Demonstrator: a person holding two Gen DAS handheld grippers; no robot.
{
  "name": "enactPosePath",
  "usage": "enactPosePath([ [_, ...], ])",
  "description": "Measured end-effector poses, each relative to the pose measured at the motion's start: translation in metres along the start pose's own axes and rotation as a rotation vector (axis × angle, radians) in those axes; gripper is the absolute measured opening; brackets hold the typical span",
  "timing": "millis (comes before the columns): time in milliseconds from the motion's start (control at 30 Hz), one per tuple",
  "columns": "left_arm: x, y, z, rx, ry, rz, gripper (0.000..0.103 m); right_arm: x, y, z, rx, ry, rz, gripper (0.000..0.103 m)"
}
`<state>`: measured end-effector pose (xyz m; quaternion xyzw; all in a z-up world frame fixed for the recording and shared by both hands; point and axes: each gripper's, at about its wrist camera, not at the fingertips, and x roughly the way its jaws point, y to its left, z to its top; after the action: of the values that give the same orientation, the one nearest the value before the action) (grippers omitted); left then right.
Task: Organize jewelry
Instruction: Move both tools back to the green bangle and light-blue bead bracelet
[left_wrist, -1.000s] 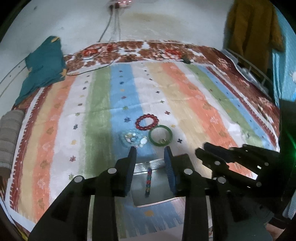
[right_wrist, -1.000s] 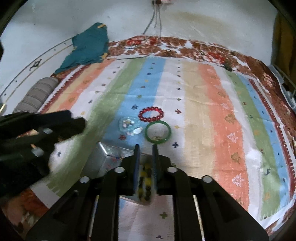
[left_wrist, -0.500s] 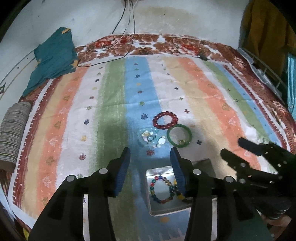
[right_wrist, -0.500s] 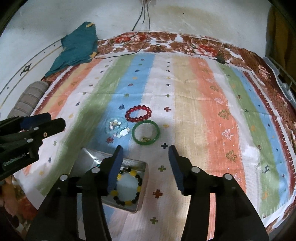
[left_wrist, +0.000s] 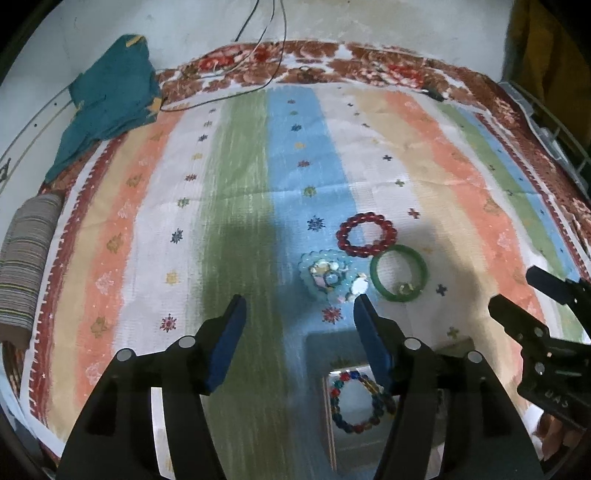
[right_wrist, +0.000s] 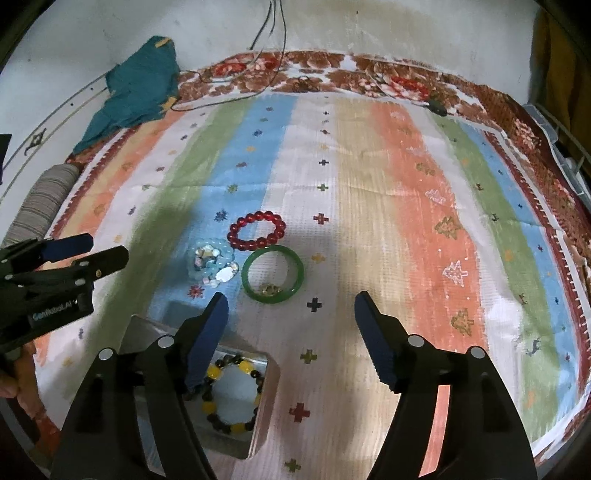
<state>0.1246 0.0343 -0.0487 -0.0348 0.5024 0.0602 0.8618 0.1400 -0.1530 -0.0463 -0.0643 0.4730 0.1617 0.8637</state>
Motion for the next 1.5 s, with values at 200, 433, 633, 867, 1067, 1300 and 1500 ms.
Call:
enactPosePath([
  [200,0.018,0.005,0.008,-0.030,0.024,-0.005,0.063,0.010,0.001,0.004,-0.014,0.015,0.002,0.073],
  [433,0.039,0.004,0.013,-0.026,0.059,0.009,0.063,0.023,0.000,0.013,-0.001,0.008,-0.015,0.075],
  [633,0.061,0.007,0.016,-0.039,0.104,0.003,0.063,0.044,-0.001,0.014,0.003,0.050,-0.027,0.075],
  [867,0.081,0.010,0.018,-0.036,0.145,0.007,0.063,0.055,0.000,0.018,-0.004,0.068,-0.027,0.075],
  [1067,0.095,0.012,0.019,-0.044,0.172,0.009,0.063,0.064,-0.002,0.023,0.005,0.078,-0.016,0.075],
  [1300,0.108,0.010,0.020,-0.034,0.197,0.012,0.063,0.080,-0.006,0.025,0.016,0.109,-0.024,0.075],
  [1500,0.118,0.009,0.021,-0.019,0.212,0.026,0.063,0.087,-0.004,0.029,0.017,0.120,-0.007,0.075],
])
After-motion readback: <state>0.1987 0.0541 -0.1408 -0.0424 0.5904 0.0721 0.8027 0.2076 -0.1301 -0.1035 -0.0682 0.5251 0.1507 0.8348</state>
